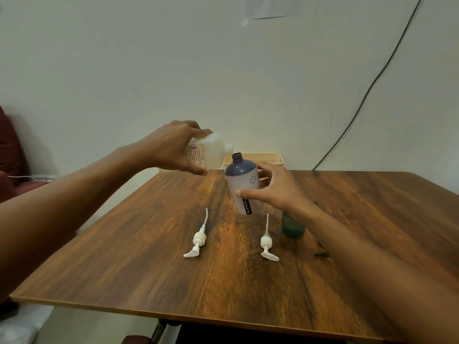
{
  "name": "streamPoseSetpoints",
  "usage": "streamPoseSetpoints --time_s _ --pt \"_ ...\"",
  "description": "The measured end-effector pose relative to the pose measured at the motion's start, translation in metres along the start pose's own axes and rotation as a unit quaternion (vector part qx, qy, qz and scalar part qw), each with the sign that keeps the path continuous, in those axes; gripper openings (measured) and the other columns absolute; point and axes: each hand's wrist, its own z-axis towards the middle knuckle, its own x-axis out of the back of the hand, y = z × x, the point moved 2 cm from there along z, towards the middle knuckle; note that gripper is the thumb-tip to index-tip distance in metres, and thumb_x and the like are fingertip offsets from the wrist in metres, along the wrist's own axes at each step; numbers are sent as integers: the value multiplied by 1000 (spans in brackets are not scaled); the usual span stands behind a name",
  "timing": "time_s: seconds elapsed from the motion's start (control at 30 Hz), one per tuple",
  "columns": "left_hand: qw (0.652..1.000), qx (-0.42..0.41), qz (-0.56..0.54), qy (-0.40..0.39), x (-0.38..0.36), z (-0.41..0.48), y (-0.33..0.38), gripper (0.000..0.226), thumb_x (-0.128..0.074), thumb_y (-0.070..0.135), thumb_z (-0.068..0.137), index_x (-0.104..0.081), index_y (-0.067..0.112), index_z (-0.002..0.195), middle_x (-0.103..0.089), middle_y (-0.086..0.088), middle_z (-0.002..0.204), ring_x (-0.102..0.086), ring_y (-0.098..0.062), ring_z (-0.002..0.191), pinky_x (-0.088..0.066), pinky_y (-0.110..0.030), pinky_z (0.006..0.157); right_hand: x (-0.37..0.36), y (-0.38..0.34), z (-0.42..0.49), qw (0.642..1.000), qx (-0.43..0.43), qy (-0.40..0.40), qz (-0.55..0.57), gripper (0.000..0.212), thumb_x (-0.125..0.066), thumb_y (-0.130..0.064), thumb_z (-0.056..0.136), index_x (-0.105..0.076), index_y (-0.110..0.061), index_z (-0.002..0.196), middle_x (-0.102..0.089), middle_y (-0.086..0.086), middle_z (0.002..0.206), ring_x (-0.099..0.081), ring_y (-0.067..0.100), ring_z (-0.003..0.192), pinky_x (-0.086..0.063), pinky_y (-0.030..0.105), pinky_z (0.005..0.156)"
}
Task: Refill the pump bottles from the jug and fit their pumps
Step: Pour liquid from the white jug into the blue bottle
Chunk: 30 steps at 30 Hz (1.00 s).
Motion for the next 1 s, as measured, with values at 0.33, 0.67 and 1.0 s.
streamPoseSetpoints --time_s 0.33,0.67,1.0 --pt "1000 -1 7 -4 -1 -2 -1 100 -84 65 68 -49 21 151 -61 0 116 -54 -13 95 -51 -29 80 -3 -1 -2 1000 2 -7 8 82 -92 -52 72 -59 -30 144 -67 -9 126 -66 13 111 -57 22 80" --pt "1000 -3 18 -8 -2 -1 -2 100 -83 65 69 -48 22 152 -60 0 120 -56 -14 98 -54 -32 81 -4 -1 -3 1000 0 -5 2 80 -92 -53 71 -61 -31 141 -64 -15 119 -63 9 107 -54 19 77" --pt "1000 -3 24 -12 -2 -1 -1 99 -83 64 69 -48 23 151 -59 0 119 -53 -11 96 -44 -25 75 -4 -4 -6 1000 6 -5 -6 78 -92 -52 73 -61 -30 140 -69 -8 125 -66 13 112 -60 28 86"
